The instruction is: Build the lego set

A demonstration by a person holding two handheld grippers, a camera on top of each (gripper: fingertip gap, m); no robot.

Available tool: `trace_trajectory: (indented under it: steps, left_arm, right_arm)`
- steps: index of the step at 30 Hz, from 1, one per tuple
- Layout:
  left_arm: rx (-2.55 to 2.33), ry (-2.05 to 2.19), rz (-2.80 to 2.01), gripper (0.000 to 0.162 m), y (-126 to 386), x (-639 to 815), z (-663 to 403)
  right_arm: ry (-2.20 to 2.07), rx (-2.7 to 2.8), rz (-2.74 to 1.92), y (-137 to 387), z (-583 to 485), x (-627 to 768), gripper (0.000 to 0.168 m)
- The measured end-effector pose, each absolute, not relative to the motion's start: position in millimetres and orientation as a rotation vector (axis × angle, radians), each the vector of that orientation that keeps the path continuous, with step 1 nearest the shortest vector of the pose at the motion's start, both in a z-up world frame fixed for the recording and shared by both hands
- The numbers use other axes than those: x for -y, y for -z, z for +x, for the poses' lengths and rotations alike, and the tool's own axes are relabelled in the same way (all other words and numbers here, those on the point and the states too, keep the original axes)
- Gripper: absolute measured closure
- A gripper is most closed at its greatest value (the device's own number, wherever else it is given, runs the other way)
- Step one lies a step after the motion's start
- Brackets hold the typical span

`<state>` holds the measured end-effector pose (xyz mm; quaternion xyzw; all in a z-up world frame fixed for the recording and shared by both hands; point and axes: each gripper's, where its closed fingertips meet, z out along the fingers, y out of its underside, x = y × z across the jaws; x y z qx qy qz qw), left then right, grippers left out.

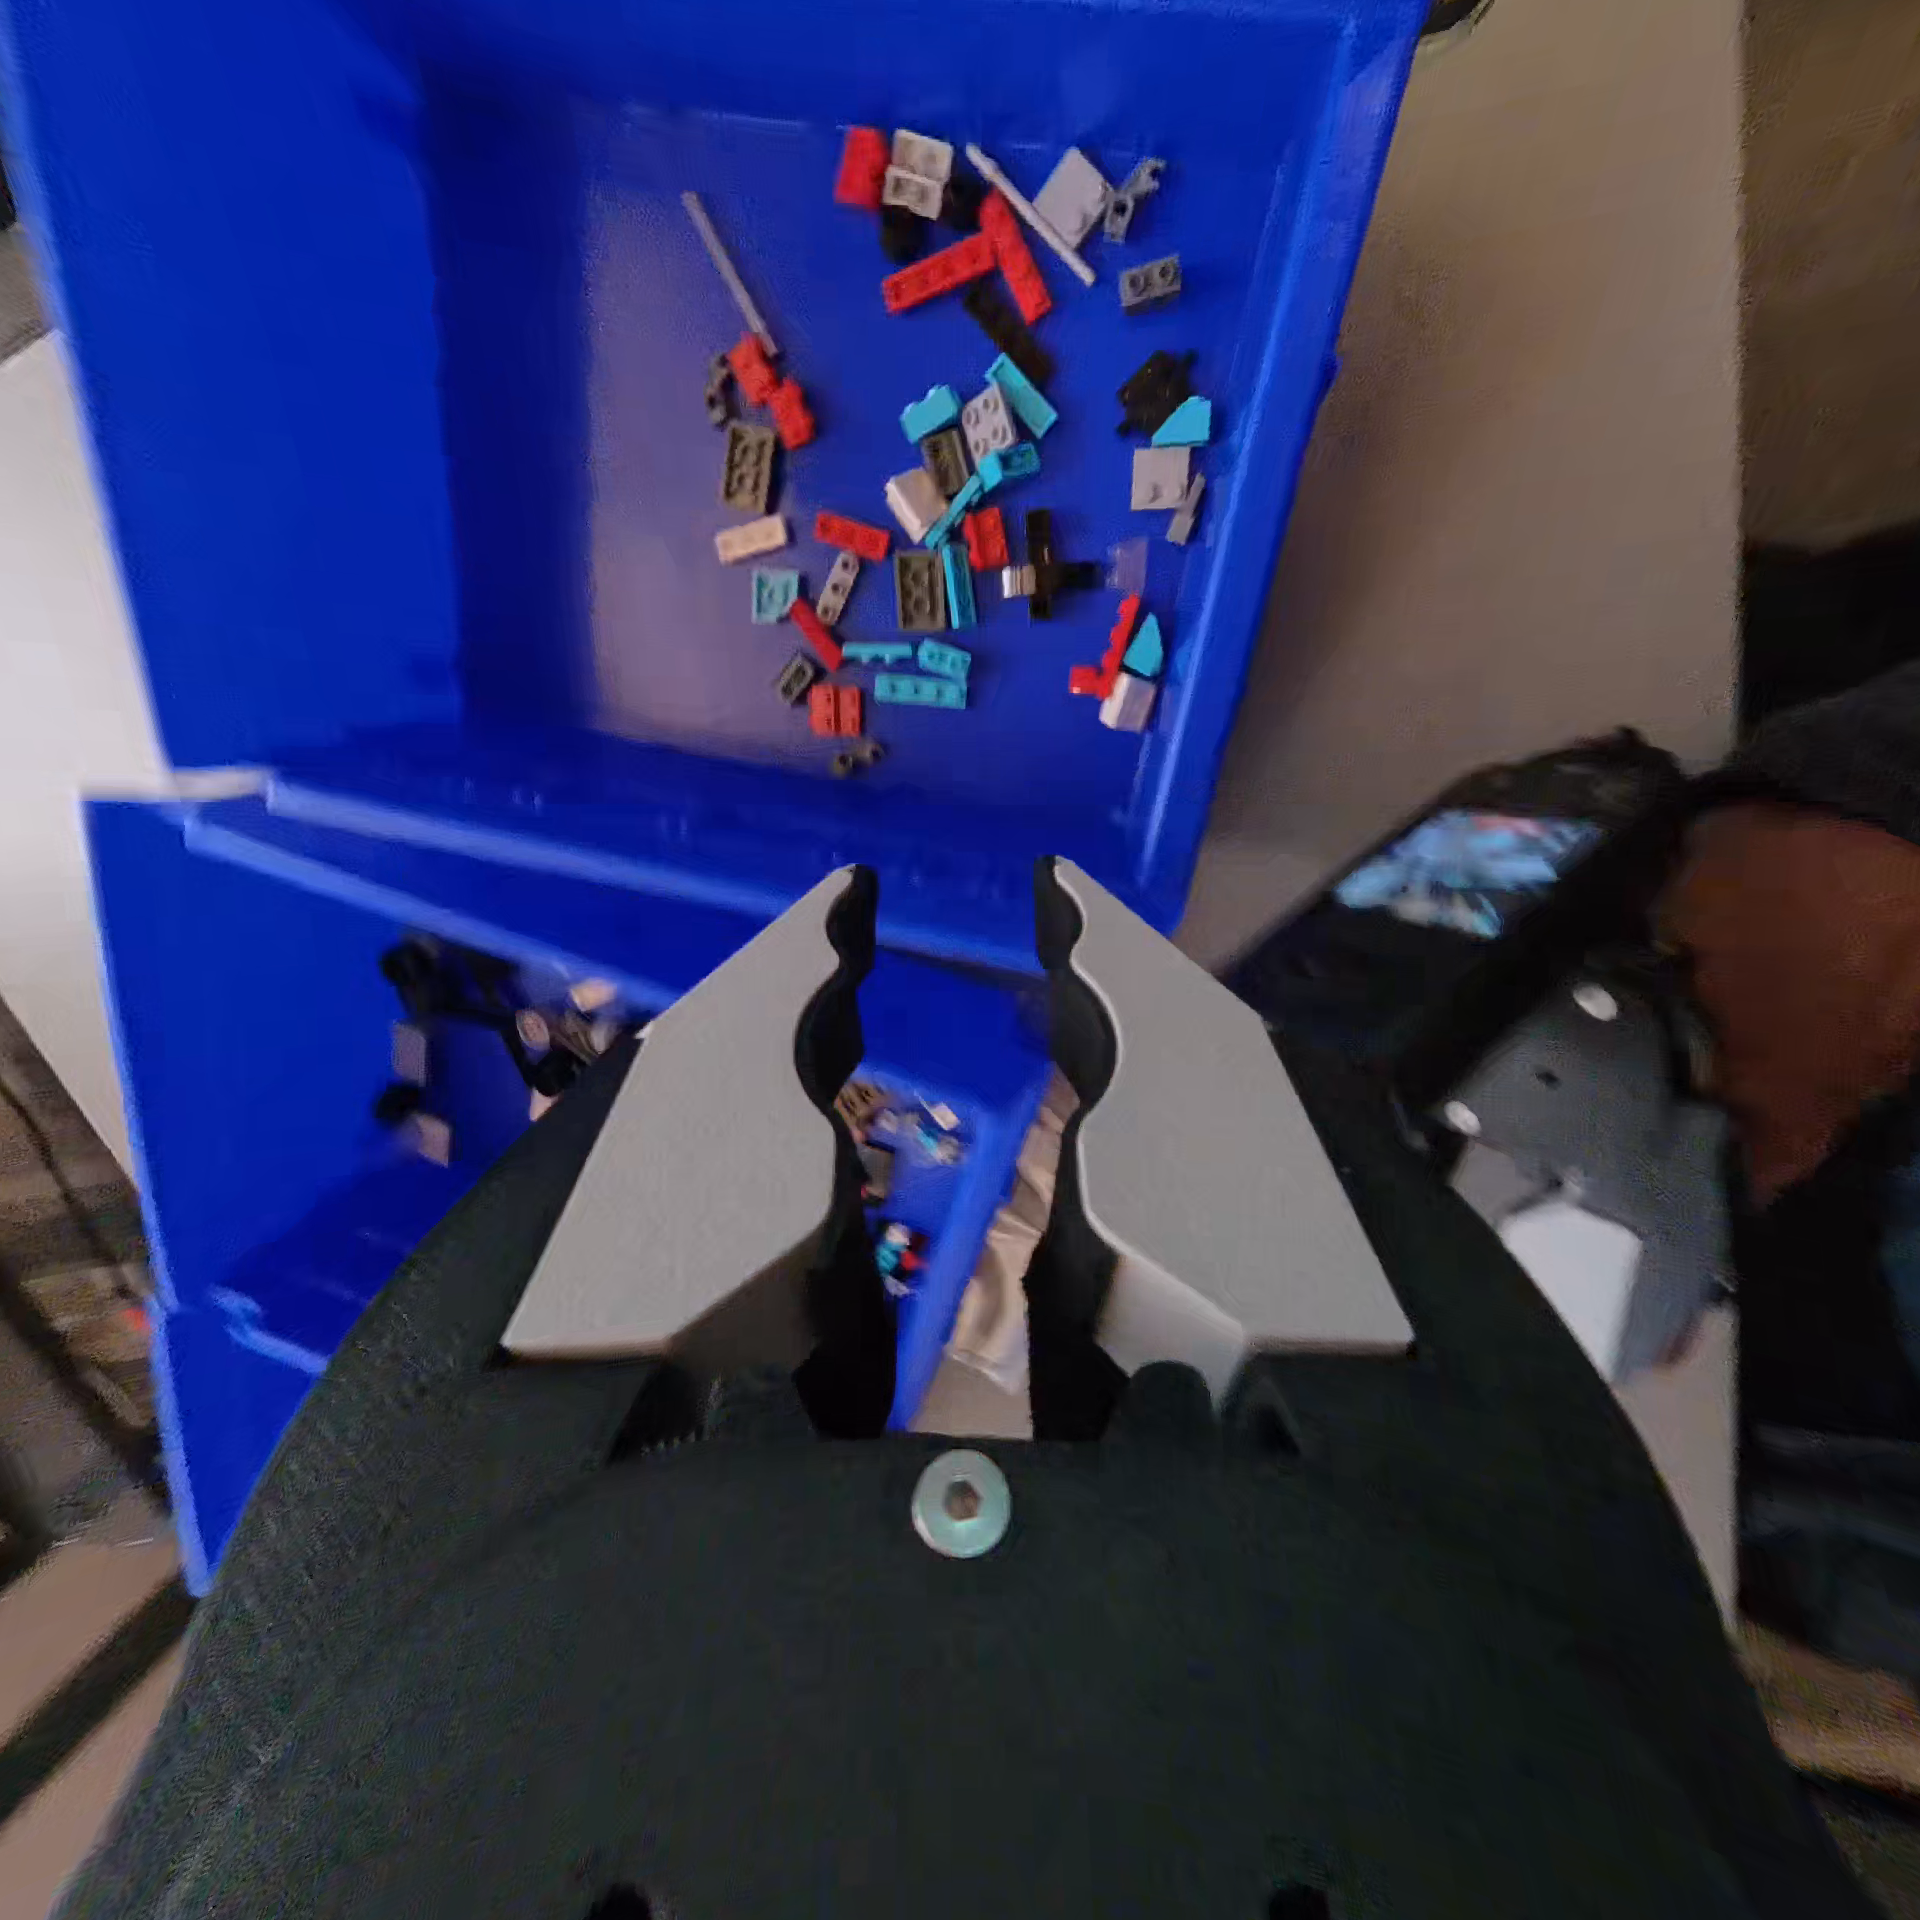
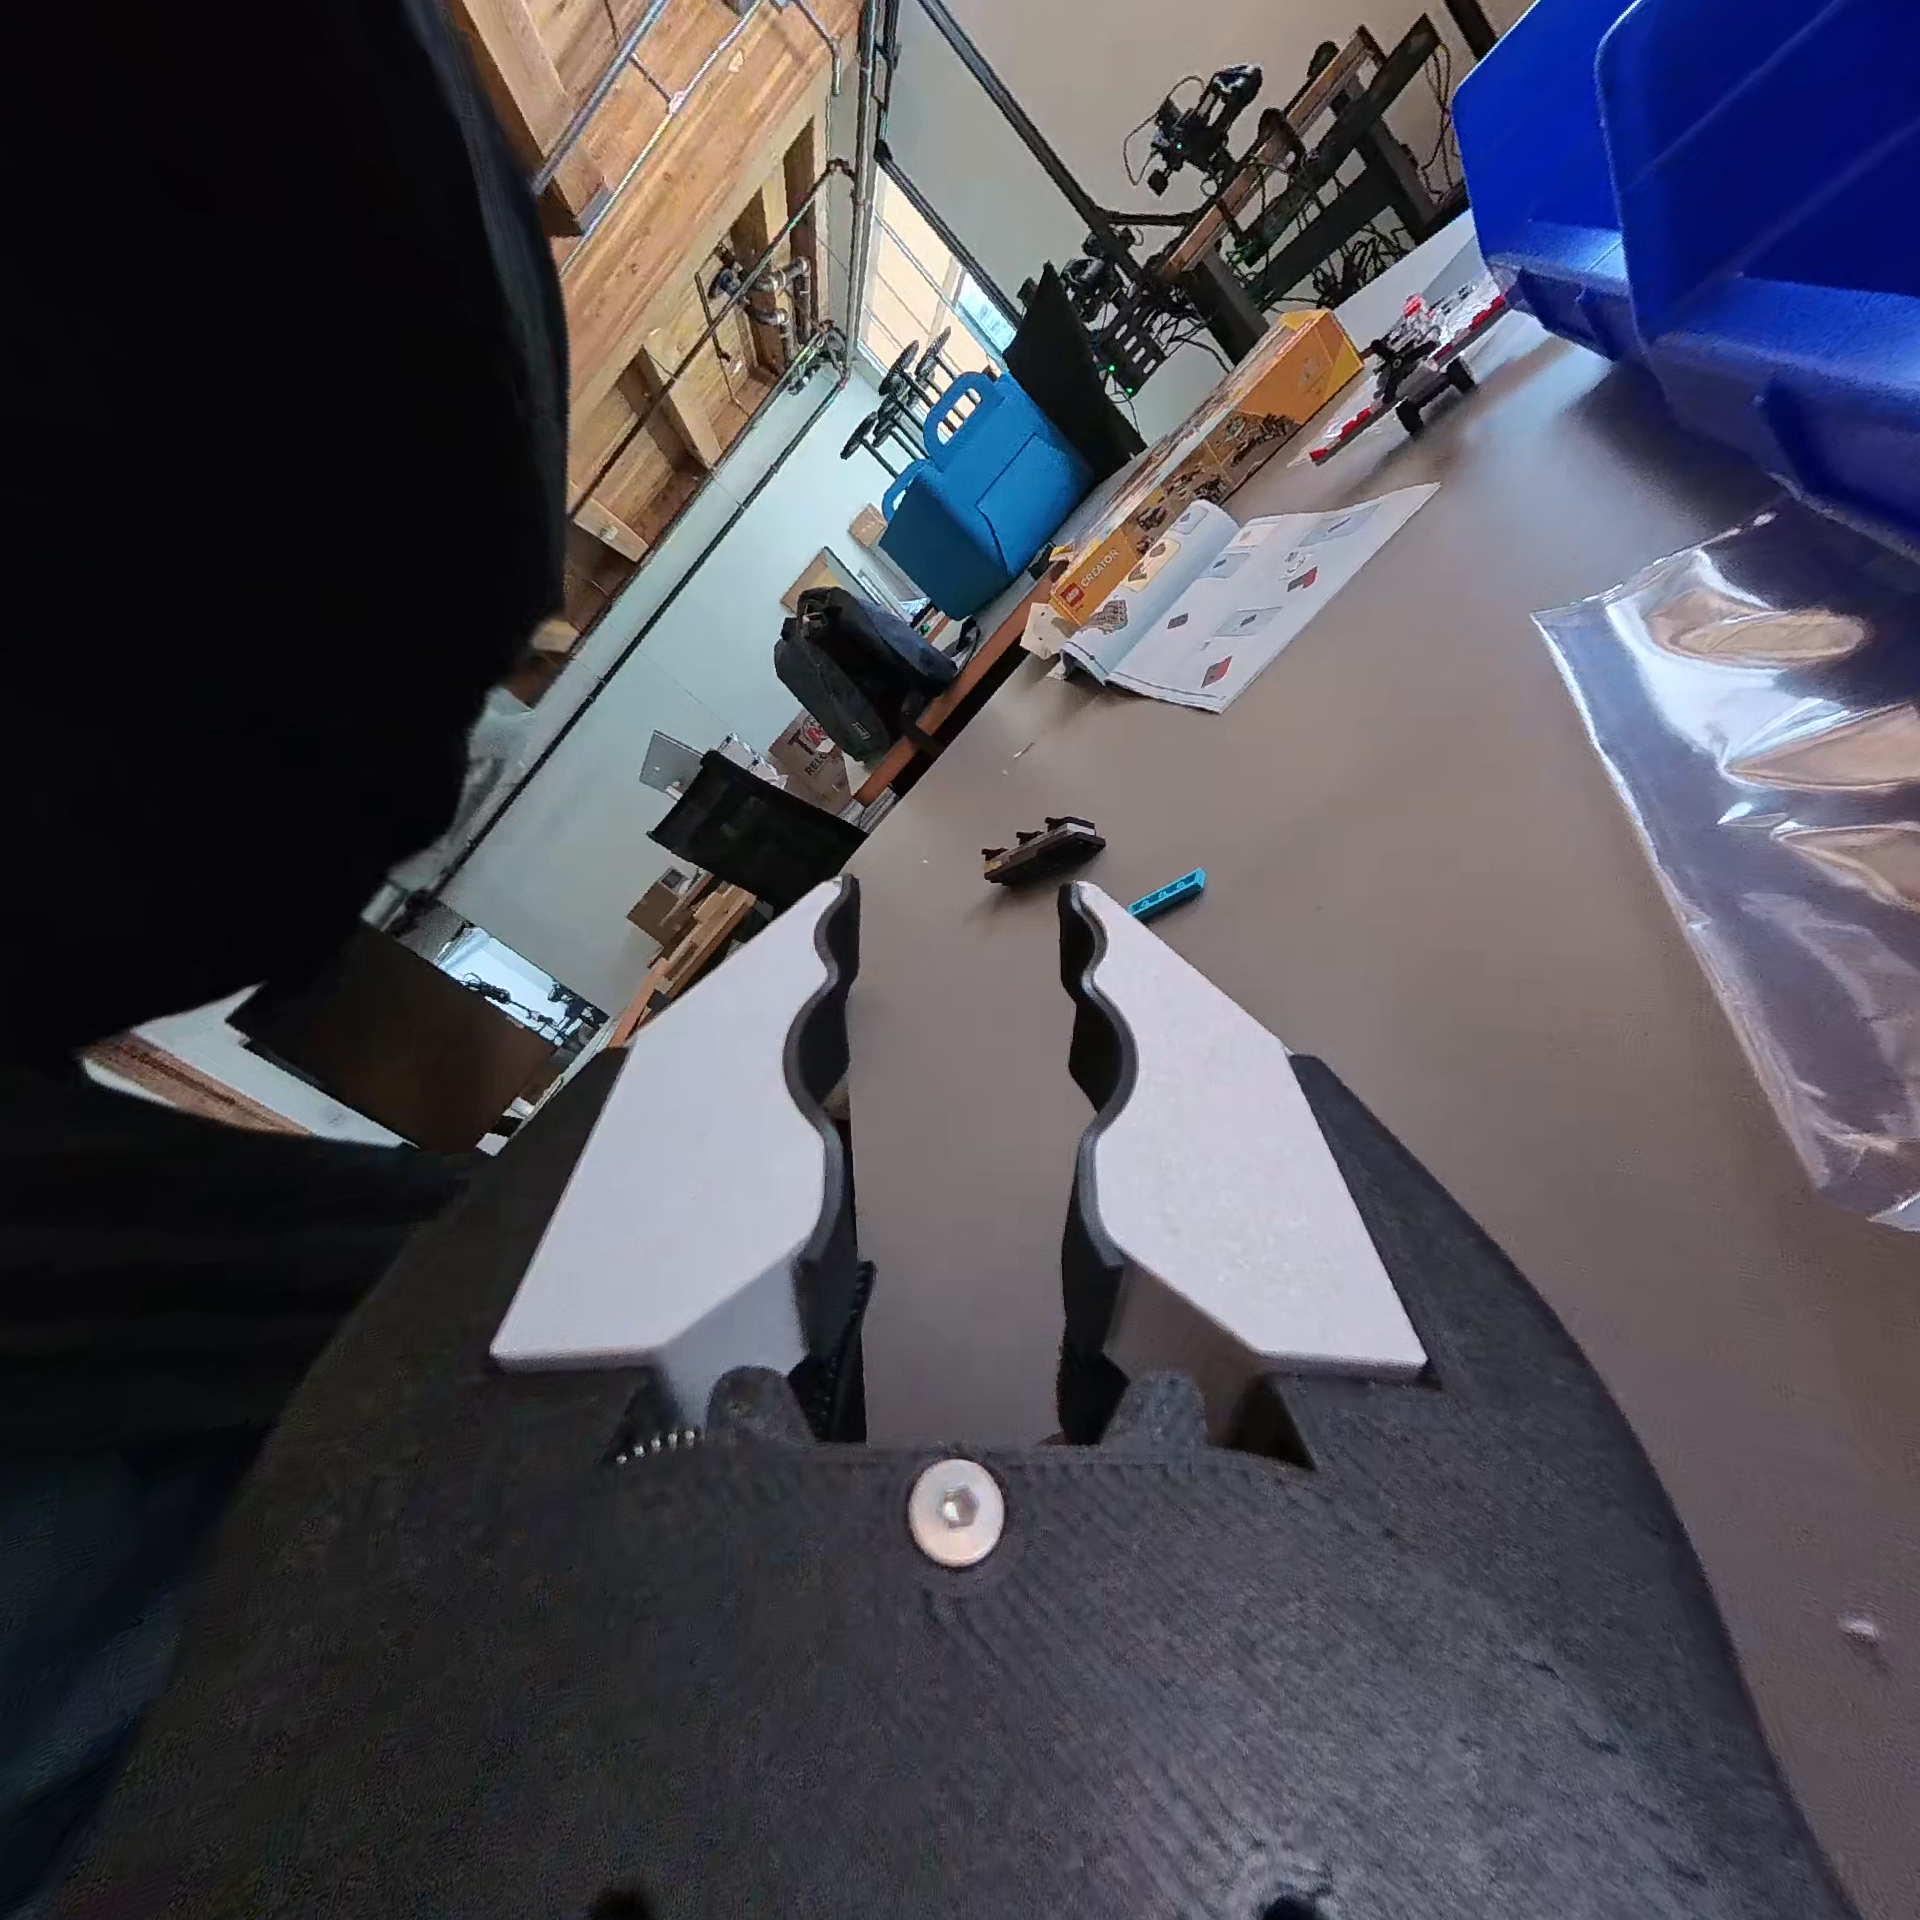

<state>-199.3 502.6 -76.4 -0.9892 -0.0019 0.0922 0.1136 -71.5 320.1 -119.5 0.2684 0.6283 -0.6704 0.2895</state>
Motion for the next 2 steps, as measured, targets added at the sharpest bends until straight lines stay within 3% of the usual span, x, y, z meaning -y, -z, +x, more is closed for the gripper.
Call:
trace_trajectory:
  steps: [1, 2]
  left_arm:
    - [-0.063, -0.26, -2.962, 0.131, 90, -516, -205]
    - [-0.114, -0.241, -3.024, 0.129, 105, -526, -211]
  right_arm:
    - [1.79, -1.674, 0.714, 119, -71, -320, 0.13]
    - [1.791, -1.671, 0.711, 119, -71, -321, 0.13]
